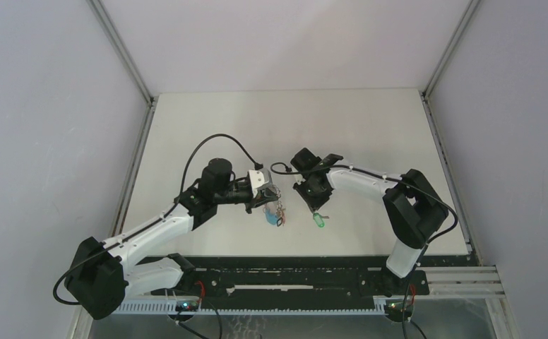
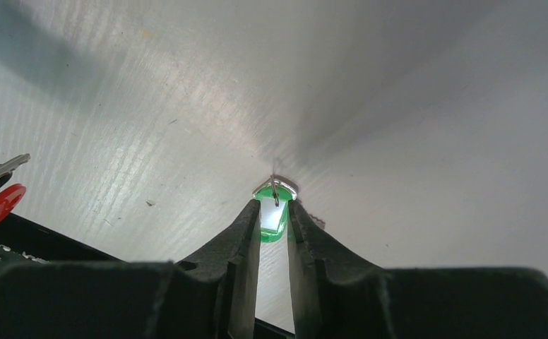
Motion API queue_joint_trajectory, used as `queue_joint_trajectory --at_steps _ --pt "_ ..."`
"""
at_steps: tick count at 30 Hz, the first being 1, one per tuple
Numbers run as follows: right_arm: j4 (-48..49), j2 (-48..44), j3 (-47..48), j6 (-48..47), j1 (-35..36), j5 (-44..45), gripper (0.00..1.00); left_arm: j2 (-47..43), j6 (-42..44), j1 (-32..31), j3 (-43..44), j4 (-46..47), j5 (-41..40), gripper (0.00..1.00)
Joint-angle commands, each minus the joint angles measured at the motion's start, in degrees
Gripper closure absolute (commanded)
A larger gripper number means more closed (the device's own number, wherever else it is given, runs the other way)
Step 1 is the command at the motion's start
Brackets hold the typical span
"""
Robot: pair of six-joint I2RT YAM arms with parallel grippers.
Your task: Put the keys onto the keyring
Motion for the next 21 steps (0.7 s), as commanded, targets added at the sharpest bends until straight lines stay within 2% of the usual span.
queue_joint_trajectory --at_steps 1,21 --pt "0.1 1.19 2.19 -1.06 -0.45 -0.3 0.8 -1.24 -0.6 0.34 -0.63 3.21 1.49 1.0" --pt "-0.38 4.16 2.82 -1.38 -0.8 -2.17 0.89 -1.22 -0.68 0.34 -0.63 3.21 1.75 1.0"
